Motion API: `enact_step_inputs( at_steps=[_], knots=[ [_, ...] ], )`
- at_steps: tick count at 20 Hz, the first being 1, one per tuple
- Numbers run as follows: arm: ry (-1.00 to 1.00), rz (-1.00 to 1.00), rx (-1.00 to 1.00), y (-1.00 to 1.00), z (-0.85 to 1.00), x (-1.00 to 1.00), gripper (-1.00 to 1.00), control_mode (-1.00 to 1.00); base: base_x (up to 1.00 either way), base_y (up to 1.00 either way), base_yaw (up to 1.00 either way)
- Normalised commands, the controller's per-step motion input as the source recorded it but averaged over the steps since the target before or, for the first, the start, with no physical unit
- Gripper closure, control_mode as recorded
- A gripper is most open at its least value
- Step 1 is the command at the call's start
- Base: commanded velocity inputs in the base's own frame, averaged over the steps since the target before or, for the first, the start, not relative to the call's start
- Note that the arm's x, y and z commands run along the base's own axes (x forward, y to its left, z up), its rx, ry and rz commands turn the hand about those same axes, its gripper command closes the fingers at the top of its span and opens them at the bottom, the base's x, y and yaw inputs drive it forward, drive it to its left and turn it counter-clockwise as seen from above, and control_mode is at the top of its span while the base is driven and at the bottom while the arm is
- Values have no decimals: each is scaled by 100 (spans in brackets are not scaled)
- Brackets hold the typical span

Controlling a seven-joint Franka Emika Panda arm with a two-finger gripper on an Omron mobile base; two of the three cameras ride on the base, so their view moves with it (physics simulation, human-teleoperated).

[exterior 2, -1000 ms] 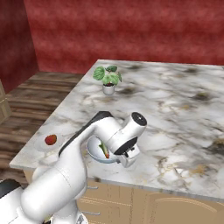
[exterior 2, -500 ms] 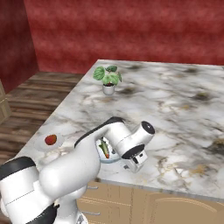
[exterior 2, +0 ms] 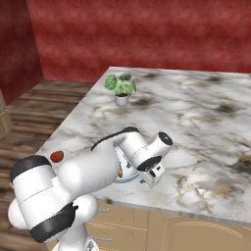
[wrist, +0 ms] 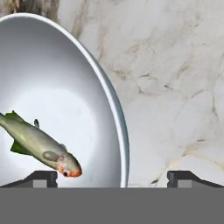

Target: Remove the mango from the bowl and place it on the small plate. Then place the bowl with only the fish in the microwave, close the door, and press the start button to microwave the fish.

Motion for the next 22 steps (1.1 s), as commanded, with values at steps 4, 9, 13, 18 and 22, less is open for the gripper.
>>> enact_step_inputs(
  at_steps=[4, 9, 13, 18, 22],
  knots=[
    [0, 3, 0, 0, -29, 25, -100, -100, 0, 0, 0],
    [0, 1, 0, 10, -22, 25, 100, -100, 0, 0, 0],
    [0, 0, 0, 12, -5, 4, 100, -100, 0, 0, 0],
    [1, 1, 0, 11, 0, -1, 100, -100, 0, 0, 0],
    [-10, 0, 0, 16, 30, -23, 100, -100, 0, 0, 0]
  ],
)
